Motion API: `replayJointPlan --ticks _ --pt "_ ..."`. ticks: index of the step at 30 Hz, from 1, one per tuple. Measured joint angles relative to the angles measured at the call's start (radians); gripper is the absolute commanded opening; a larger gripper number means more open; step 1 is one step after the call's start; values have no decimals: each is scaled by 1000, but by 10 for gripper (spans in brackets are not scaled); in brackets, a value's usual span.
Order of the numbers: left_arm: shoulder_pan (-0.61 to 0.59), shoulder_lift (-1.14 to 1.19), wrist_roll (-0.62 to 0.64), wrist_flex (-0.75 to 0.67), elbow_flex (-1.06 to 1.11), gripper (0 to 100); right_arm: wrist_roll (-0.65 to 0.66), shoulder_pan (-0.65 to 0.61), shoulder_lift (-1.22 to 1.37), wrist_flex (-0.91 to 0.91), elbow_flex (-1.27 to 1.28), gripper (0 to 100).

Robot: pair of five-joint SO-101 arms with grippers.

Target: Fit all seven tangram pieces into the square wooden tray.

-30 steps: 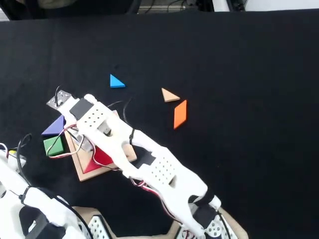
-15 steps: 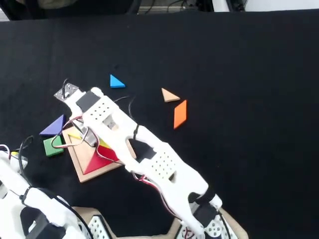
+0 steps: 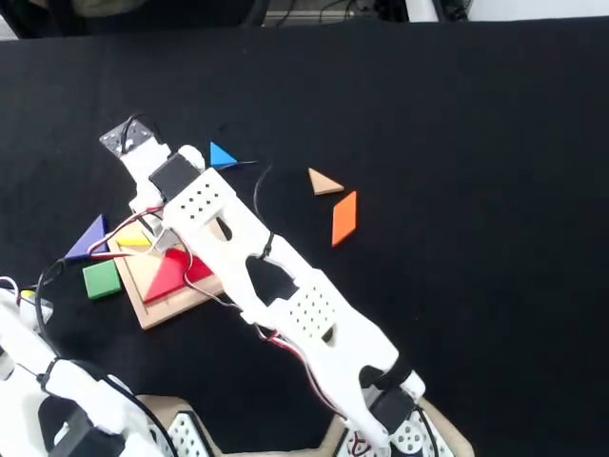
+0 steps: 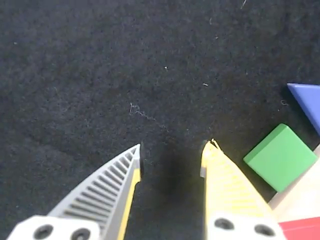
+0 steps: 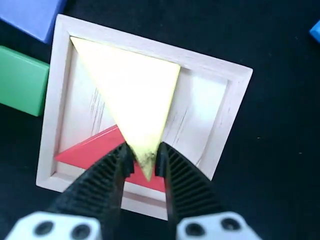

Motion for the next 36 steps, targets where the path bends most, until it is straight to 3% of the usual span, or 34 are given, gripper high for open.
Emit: replayJointPlan --ticks 14,20,22,27,33,36 --pt "0 0 0 0 0 202 -32 -167 -6 2 17 19" --pt "0 0 0 0 0 202 -60 -184 -6 2 17 266" --pt "0 0 0 0 0 202 -60 -184 -6 2 17 291" --pt "0 0 0 0 0 202 -51 -184 -6 2 17 243" --pt "0 0 0 0 0 202 49 -124 -6 2 15 5" --pt "0 0 0 0 3 202 63 -58 -2 -6 15 41"
